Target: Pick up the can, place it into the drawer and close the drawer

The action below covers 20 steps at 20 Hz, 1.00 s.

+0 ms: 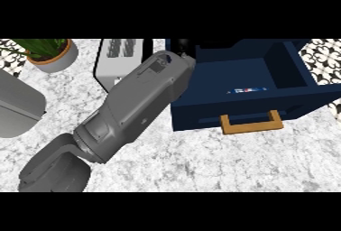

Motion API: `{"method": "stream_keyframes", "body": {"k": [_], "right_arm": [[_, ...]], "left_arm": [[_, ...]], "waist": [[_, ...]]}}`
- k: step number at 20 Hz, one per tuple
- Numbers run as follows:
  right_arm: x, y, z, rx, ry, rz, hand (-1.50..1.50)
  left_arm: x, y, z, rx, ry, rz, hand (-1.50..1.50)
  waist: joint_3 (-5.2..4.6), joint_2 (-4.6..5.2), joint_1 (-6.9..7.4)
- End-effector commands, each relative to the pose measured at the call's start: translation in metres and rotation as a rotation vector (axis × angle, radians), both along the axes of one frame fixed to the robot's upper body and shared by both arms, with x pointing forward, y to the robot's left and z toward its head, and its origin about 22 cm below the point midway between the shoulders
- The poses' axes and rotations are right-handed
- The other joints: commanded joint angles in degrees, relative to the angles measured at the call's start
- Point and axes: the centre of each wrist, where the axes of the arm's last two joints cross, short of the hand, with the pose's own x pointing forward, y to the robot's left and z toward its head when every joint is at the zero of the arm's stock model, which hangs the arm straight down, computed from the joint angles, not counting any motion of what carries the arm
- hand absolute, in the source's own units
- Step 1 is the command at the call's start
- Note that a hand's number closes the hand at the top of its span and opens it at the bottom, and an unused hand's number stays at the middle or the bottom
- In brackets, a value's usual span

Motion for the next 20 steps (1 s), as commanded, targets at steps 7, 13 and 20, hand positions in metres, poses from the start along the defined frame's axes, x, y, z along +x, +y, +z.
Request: {"method": "stream_keyframes", "body": {"k": [7,13,20], "right_arm": [[0.007,0.010,0.037,-0.343,-0.159,0.055,-1.50],[0.017,0.026,0.042,-0.506,-0.218,0.051,-1.50],[0.055,0.065,0.051,-0.652,-0.210,0.024,-1.50]], "left_arm": [[-0.007,-0.006,0.003,-0.062,-0.072,-0.021,-1.50],[-0.002,-0.010,0.022,-0.066,-0.118,-0.015,-1.50],[-0.008,-0.011,0.013,-0.087,-0.075,-0.032,-1.50]], "waist": [[-0.04,0.06,0.26],[-0.02,0.14,1.84],[-0.13,-0.40,4.72]]}}
